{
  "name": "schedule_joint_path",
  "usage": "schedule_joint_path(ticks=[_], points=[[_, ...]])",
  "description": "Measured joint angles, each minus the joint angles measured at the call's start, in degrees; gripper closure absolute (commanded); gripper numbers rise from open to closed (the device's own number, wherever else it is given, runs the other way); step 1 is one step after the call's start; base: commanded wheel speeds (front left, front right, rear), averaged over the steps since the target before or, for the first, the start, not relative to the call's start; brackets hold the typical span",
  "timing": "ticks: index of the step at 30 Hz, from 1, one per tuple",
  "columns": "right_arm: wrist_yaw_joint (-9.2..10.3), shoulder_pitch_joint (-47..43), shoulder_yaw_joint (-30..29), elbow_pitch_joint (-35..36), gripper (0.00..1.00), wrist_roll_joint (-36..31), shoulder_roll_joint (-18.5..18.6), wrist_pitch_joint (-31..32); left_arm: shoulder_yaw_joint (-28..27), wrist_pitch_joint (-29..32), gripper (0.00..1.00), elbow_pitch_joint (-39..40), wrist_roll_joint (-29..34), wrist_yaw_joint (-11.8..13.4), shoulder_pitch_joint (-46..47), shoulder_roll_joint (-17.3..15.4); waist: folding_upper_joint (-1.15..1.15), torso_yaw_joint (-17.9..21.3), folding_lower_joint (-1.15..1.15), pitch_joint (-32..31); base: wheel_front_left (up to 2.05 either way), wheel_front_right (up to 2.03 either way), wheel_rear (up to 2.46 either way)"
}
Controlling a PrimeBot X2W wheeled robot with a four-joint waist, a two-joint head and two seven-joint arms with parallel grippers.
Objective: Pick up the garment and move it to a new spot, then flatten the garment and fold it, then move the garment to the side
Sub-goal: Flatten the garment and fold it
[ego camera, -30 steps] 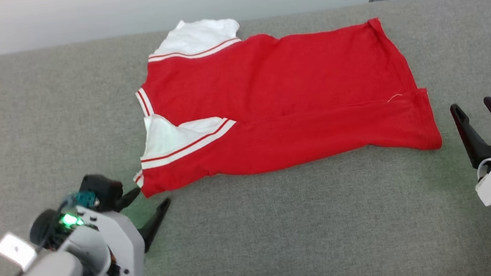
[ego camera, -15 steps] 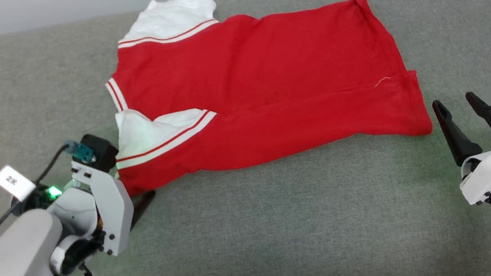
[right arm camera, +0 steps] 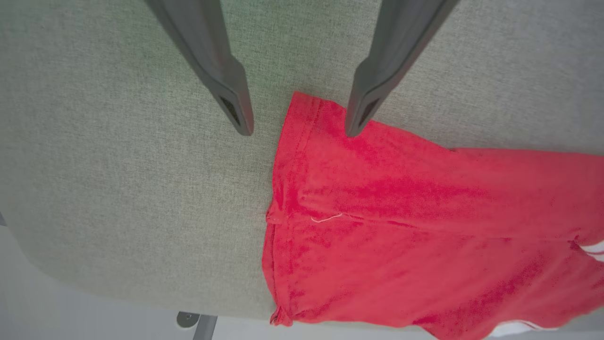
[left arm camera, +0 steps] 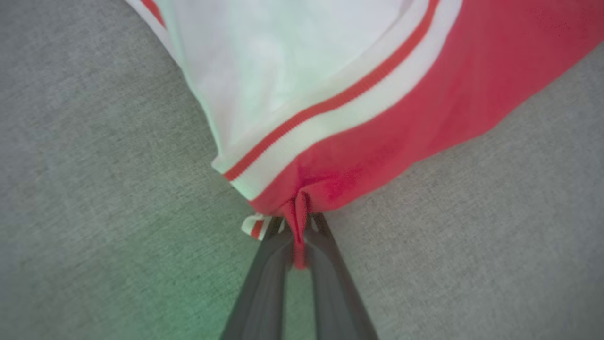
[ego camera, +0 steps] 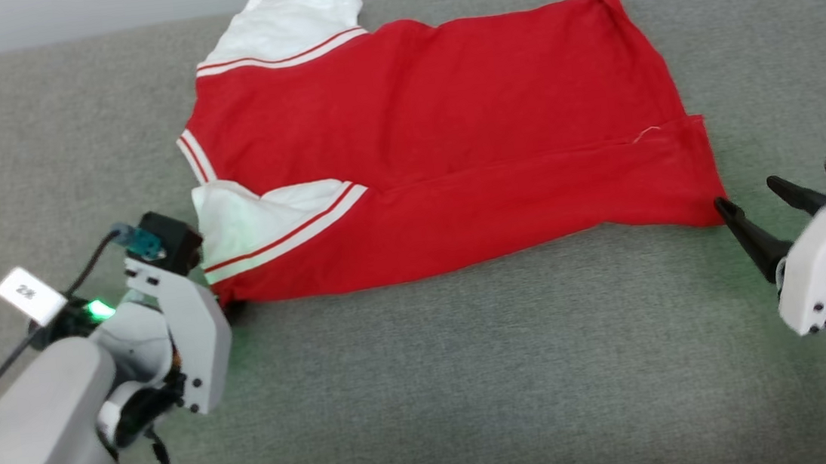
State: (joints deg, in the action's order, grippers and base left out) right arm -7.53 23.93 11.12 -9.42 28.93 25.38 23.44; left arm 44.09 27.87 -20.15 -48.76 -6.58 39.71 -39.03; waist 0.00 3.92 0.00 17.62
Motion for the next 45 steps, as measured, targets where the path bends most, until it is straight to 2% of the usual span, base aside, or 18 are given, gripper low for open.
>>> schedule_joint_path(ticks=[4, 5, 6, 15, 17, 18, 26, 33, 39, 45], points=[[0.0, 4.6, 2.9, -2.8, 0.0, 1.7, 2.0, 10.2, 0.8, -0.5, 1.0, 0.2, 0.1, -0.2, 0.6, 1.1, 0.0, -1.0, 0.0, 0.3, 0.0, 0.0, 0.0], [0.0, 4.6, 2.9, -2.8, 0.0, 1.7, 2.0, 10.2, 0.8, -0.5, 1.0, 0.2, 0.1, -0.2, 0.6, 1.1, 0.0, -1.0, 0.0, 0.3, 0.0, 0.0, 0.0], [0.0, 6.7, 4.5, -4.5, 0.0, 2.4, 2.7, 14.3, 1.3, -0.7, 1.0, 0.4, 0.1, -0.2, 1.1, 1.7, 0.0, -1.6, 0.0, 0.5, 0.0, 0.0, 0.0], [0.0, 13.7, 6.9, -13.4, 0.0, 2.8, 2.7, 20.5, 2.9, -1.5, 1.0, 0.5, 0.1, -0.6, 3.5, 3.5, 0.0, -3.9, 0.0, 2.1, 0.0, 0.0, 0.0], [0.0, 14.7, 7.5, -14.9, 0.64, 2.9, 2.5, 20.7, 3.0, -2.0, 1.0, 0.3, 0.0, -0.6, 3.7, 3.9, 0.0, -4.4, 0.0, 2.4, 0.0, 0.0, 0.0], [0.0, 15.1, 7.9, -15.4, 1.0, 3.0, 2.5, 20.8, 3.2, -2.2, 1.0, 0.2, 0.0, -0.6, 3.8, 3.9, 0.0, -4.6, 0.0, 2.5, 0.0, 0.0, 0.0], [0.0, 15.5, 9.7, -17.3, 1.0, 6.0, 2.6, 18.5, 4.1, -3.5, 1.0, -0.4, -0.8, -0.7, 3.9, 3.9, 0.0, -5.0, 0.0, 1.5, 0.0, 0.0, 0.0], [0.0, 10.0, 11.6, -13.3, 1.0, 7.3, 6.3, 17.7, 4.3, -3.5, 1.0, 3.0, -2.9, -0.4, -0.7, 1.6, 0.0, -4.7, 0.0, -1.1, 0.0, 0.0, 0.0], [0.0, 2.4, 10.5, -5.9, 1.0, 9.1, 9.6, 18.9, 3.9, -3.0, 1.0, 12.3, -4.9, 4.5, -8.3, -3.1, 0.0, -4.0, 0.0, -2.6, 0.0, 0.0, 0.0], [0.0, -3.8, 7.2, -0.1, 1.0, 9.3, 10.2, 19.9, 2.6, -4.3, 1.0, 21.2, -6.4, 10.4, -15.2, -6.4, 0.0, -3.5, 0.0, -2.9, 0.0, 0.0, 0.0]])
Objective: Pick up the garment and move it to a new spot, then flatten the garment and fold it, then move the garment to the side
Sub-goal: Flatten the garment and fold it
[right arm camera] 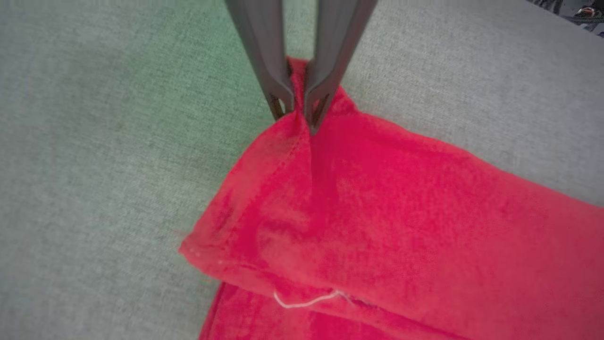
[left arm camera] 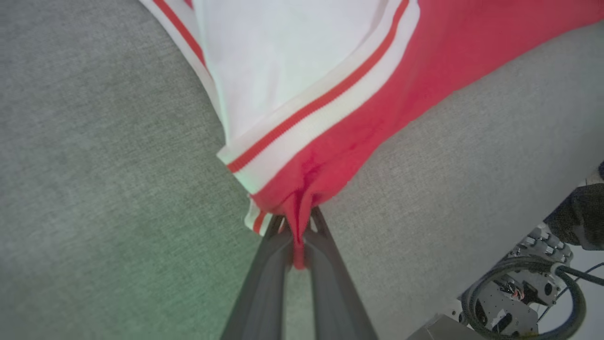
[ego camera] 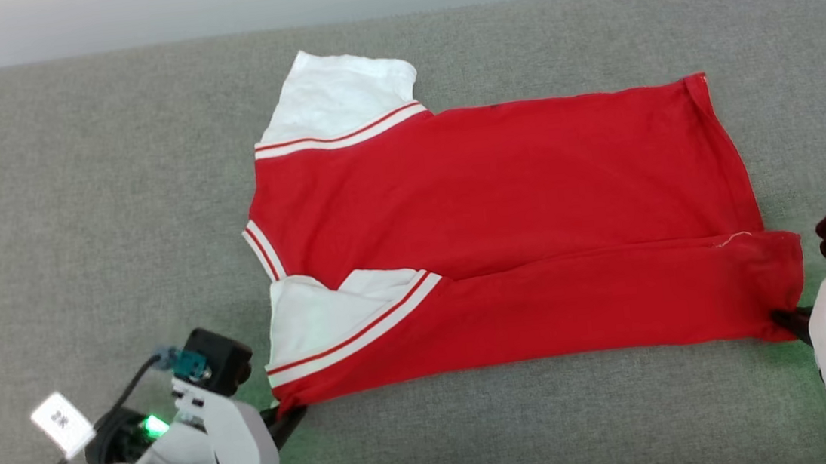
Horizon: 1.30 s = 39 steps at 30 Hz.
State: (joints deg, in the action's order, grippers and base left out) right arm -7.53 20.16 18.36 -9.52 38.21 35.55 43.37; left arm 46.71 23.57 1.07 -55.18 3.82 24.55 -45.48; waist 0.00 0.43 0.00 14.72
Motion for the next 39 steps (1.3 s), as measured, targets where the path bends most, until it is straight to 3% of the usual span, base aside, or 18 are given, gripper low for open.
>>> schedule_joint_path(ticks=[1, 2, 3, 4, 5, 10, 15, 20, 23, 27, 34, 39], points=[[0.0, -0.7, -0.6, 0.8, 0.87, -0.1, -0.1, 0.1, -0.3, -0.4, 0.97, 1.0, -0.2, 0.8, -0.6, -0.3, 0.0, 0.0, 0.0, 0.0, 0.0, 0.0, 0.0], [0.0, -1.3, -1.4, 1.4, 0.56, -0.4, -0.3, 0.2, -0.7, -0.8, 0.78, 2.0, -0.6, 1.3, -1.3, -0.5, 0.0, 0.1, 0.0, -0.1, 0.0, 0.0, 0.0], [0.0, -1.9, -2.4, 2.1, 0.56, -0.7, -0.5, -0.1, -1.0, -1.4, 0.78, 2.9, -1.0, 1.8, -1.9, -0.7, 0.0, 0.1, 0.0, -0.1, 0.0, 0.0, 0.0], [0.0, -2.3, -3.4, 2.8, 0.0, -1.3, -0.9, -0.7, -1.7, -2.3, 0.04, 3.5, -1.3, 2.3, -2.4, -0.7, 0.0, 0.0, 0.0, -0.2, 0.0, 0.0, 0.0], [0.0, -2.6, -4.6, 3.4, 0.0, -1.8, -1.5, -1.5, -2.1, -3.0, 0.0, 4.1, -1.5, 2.8, -2.8, -0.7, 0.0, 0.0, 0.0, -0.3, 0.0, 0.0, 0.0], [0.0, -4.6, -10.8, 7.8, 0.0, -4.6, -5.1, -6.3, -6.4, -8.4, 0.0, 8.0, -3.7, 5.3, -5.6, -1.4, 0.0, -0.1, 0.0, -0.5, 0.0, 0.0, 0.0], [0.0, -6.0, -15.7, 13.0, 0.0, -9.1, -9.0, -15.3, -12.9, -17.5, 0.0, 10.5, -4.1, 7.6, -6.9, -2.1, 0.0, 0.1, 0.0, -0.8, 0.0, 0.0, 0.0], [0.0, -7.3, -17.5, 14.7, 0.0, -12.4, -15.2, -24.1, -17.0, -25.2, 0.0, 8.8, -2.7, 7.7, -4.5, 0.0, 0.0, 1.0, 0.0, -0.9, 0.0, 0.0, 0.0], [0.0, -7.3, -17.2, 15.2, 0.0, -14.0, -18.4, -28.2, -18.6, -27.6, 0.0, 5.7, -1.4, 6.4, 0.1, 0.9, 0.0, 2.1, 0.0, -0.6, 0.0, 0.0, 0.0], [0.0, -7.1, -16.4, 15.6, 0.0, -14.7, -21.8, -31.5, -18.9, -27.2, 0.0, -0.6, -0.2, 2.9, 9.3, 2.3, 0.0, 3.8, 0.0, 0.4, 0.0, 0.0, 0.0], [0.0, -5.2, -13.9, 15.7, 0.0, -15.0, -24.9, -34.5, -16.9, -22.4, 0.0, -20.2, 3.1, -3.4, 29.6, 5.0, 0.0, 8.1, 0.0, 3.6, 0.0, 0.0, 0.0], [0.0, -4.5, -12.1, 14.0, 0.0, -14.2, -25.7, -36.0, -13.3, -15.1, 0.0, -35.3, 5.0, -8.5, 41.1, 6.9, 0.0, 11.9, 0.0, 6.4, 0.0, 0.0, 0.0]])
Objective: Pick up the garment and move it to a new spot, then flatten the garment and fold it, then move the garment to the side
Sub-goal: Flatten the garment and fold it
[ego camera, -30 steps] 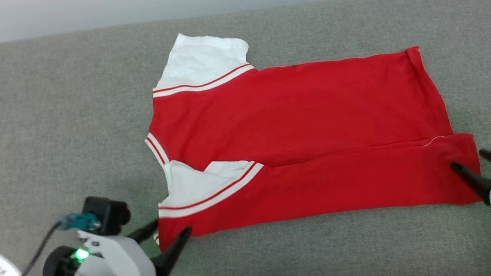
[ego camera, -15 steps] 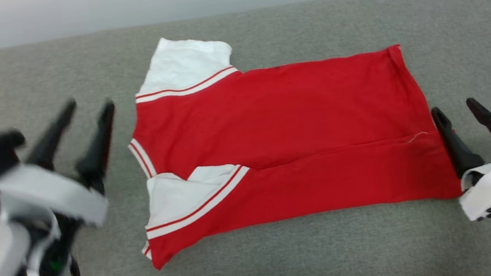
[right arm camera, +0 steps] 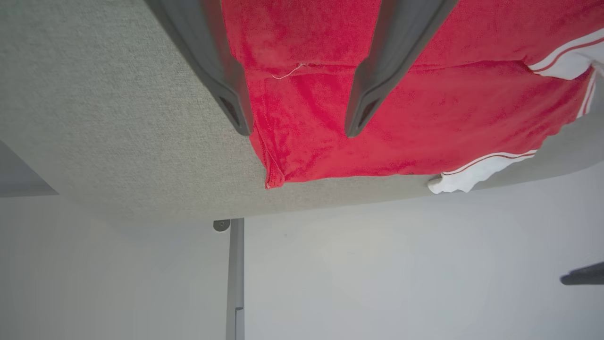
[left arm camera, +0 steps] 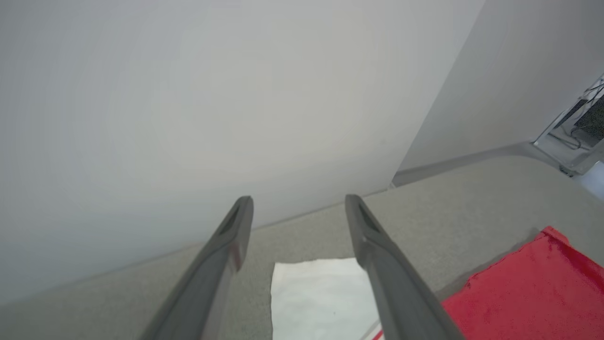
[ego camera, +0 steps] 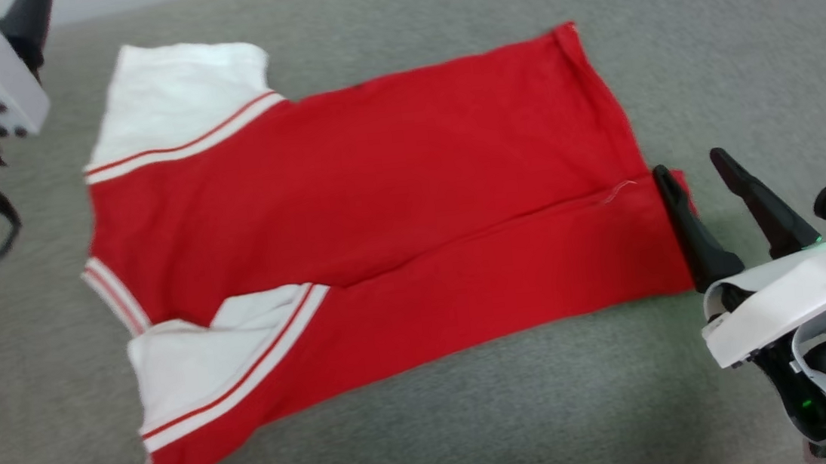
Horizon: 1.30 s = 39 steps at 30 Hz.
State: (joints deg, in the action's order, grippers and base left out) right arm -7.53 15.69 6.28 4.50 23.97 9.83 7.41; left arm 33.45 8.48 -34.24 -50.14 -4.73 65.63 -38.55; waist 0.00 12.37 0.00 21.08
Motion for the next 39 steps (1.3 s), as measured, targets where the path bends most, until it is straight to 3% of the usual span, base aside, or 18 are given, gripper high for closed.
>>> schedule_joint_path(ticks=[3, 6, 8, 18, 19, 20, 21, 26, 30, 35, 39], points=[[0.0, 0.3, 0.9, -0.8, 0.0, 0.6, -0.3, -1.0, 2.4, 7.4, 0.0, -7.3, -1.0, -1.7, 4.3, 0.8, 0.0, 2.2, 0.0, 1.7, 0.0, 0.0, 0.0], [0.0, 1.7, 1.8, -1.8, 0.0, 1.2, -0.5, -2.0, 5.2, 17.4, 0.0, -15.1, -1.9, -2.3, 8.2, 0.5, 0.0, 4.8, 0.0, 4.0, 0.0, 0.0, 0.0], [0.0, 1.9, 2.4, -2.4, 0.0, 1.3, -0.5, -2.4, 6.2, 20.9, 0.0, -18.1, -1.9, -2.4, 10.3, 0.1, 0.0, 6.0, 0.0, 5.2, 0.0, 0.0, 0.0], [0.0, 3.6, 3.5, -3.1, 0.0, 2.4, 0.0, -3.4, 9.2, 31.2, 0.0, -23.6, -4.4, -2.6, 14.1, -1.0, 0.0, 10.0, 0.0, 10.0, 0.0, 0.0, 0.0], [0.0, 3.7, 3.5, -3.0, 0.0, 2.4, 0.0, -3.4, 9.4, 31.2, 0.27, -23.5, -4.6, -2.6, 14.3, -1.1, 0.0, 10.2, 0.0, 10.3, 0.0, 0.0, 0.0], [0.0, 3.9, 3.6, -2.9, 0.0, 2.4, 0.1, -3.4, 9.6, 31.2, 0.69, -23.2, -4.9, -2.6, 14.5, -1.1, 0.0, 10.3, 0.0, 10.6, 0.0, 0.0, 0.0], [0.0, 4.3, 3.8, -2.7, 0.0, 2.4, 0.3, -3.2, 9.6, 31.2, 1.0, -22.9, -5.6, -2.6, 14.7, -1.1, 0.0, 10.3, 0.0, 10.8, 0.0, 0.0, 0.0], [0.0, 10.5, 6.0, -1.4, 0.0, 2.2, 3.4, -0.1, 11.1, 30.9, 1.0, -20.6, -7.1, -2.6, 14.9, -0.1, 0.0, 9.2, 0.0, 11.0, 0.0, 0.0, 0.0], [0.0, 19.4, 10.1, -2.8, 0.0, 3.7, 6.8, 7.8, 12.8, 29.0, 1.0, -18.6, -7.9, -2.6, 15.2, 0.7, 0.0, 7.8, 0.0, 11.3, 0.0, 0.0, 0.0], [-0.01, 32.2, 16.0, -12.3, 0.0, 8.0, 9.7, 22.5, 15.2, 26.8, 1.0, -16.0, -9.6, -2.6, 15.3, 2.6, 0.0, 5.4, 0.0, 11.7, 0.0, 0.0, 0.0], [0.0, 42.4, 17.2, -21.3, 0.0, 10.6, 10.6, 29.7, 17.6, 26.1, 1.0, -14.5, -10.7, -2.6, 16.4, 4.3, 0.0, 3.1, 0.0, 12.3, 0.0, 0.0, 0.0]])
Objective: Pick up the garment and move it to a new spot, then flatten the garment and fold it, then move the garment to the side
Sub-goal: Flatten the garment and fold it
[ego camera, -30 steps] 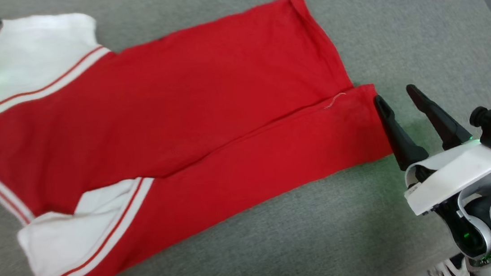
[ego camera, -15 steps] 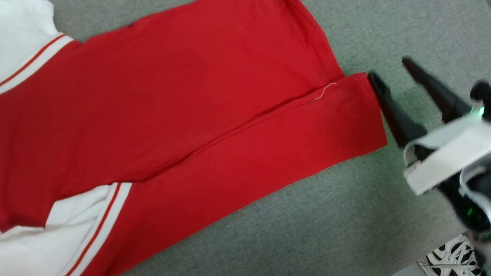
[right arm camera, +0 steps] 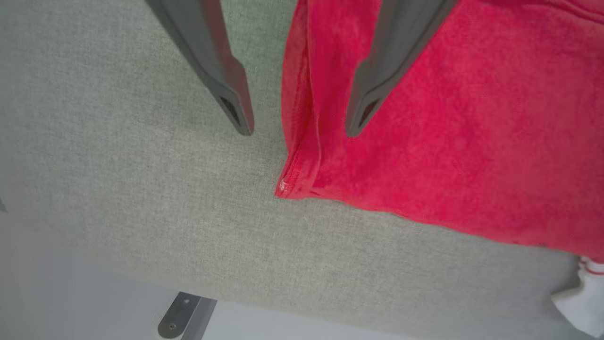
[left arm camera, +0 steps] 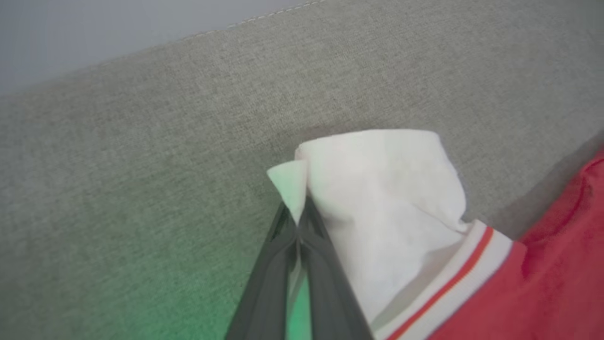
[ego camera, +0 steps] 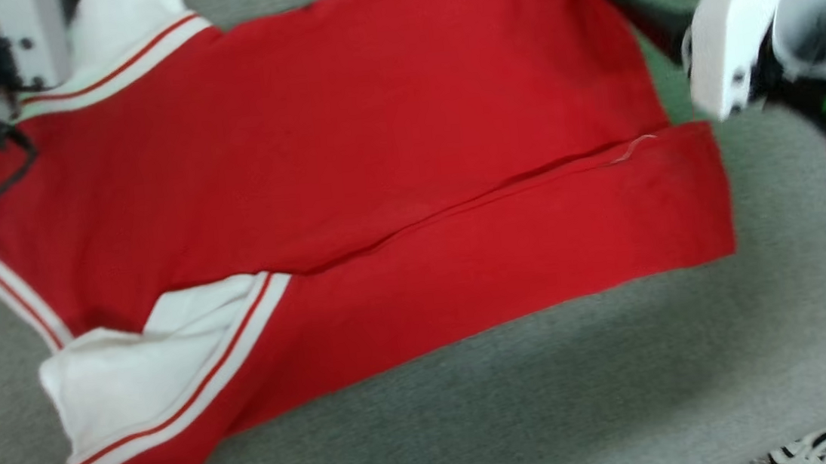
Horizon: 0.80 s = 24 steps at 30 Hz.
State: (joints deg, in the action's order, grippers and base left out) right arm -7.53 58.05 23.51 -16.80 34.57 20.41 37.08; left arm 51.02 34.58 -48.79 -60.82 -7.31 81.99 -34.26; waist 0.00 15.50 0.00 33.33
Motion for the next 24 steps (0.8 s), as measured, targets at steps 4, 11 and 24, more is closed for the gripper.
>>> schedule_joint_path(ticks=[4, 11, 24], points=[[0.0, 6.7, 1.4, -9.1, 0.0, 0.8, -1.2, 2.7, 2.0, -1.1, 1.0, 1.0, -1.2, 0.0, 1.4, 1.3, 0.0, -2.3, 0.0, 0.9, 0.0, 0.0, 0.0], [0.0, 13.0, 4.3, -23.0, 0.0, -0.1, -2.5, 3.2, 5.7, -3.1, 1.0, 3.0, -4.0, -0.1, 2.5, 2.9, 0.0, -5.8, 0.0, 2.1, 0.0, 0.0, 0.0], [0.01, 12.3, 9.3, -29.5, 1.0, 4.3, 0.1, -9.4, 10.4, -11.7, 1.0, 8.3, -12.2, -0.1, -1.2, 4.0, 0.0, -9.2, 0.0, -2.1, 0.0, 0.0, 0.0]])
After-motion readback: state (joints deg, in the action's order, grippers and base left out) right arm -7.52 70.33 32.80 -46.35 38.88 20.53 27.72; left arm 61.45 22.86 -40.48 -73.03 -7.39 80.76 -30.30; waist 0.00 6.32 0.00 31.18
